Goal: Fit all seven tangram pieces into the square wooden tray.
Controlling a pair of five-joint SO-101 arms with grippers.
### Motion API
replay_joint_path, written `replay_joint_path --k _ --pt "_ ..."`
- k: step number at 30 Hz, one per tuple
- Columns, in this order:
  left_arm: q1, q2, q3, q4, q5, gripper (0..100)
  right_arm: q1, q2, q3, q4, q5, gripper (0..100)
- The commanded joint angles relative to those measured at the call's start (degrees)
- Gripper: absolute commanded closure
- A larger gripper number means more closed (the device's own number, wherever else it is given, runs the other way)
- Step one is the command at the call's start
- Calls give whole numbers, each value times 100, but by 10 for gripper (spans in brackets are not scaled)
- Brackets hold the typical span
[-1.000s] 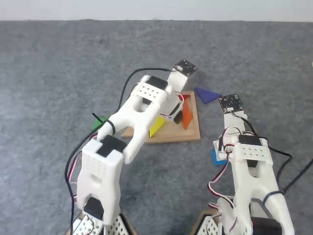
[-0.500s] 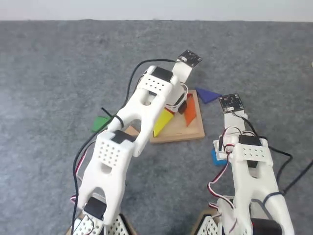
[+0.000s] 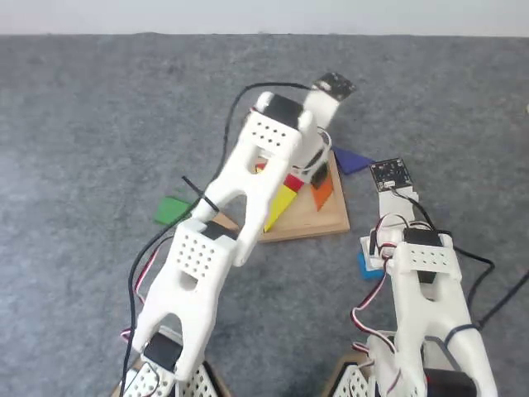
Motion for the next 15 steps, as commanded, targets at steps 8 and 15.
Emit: replay_joint_path --k 8,15 --pt "-1574 -844 -119 422 -149 768 57 -189 -44 -13 -9 491" --pt "-2840 -2145 1631 281 -677 768 66 -189 -53 -13 -9 491"
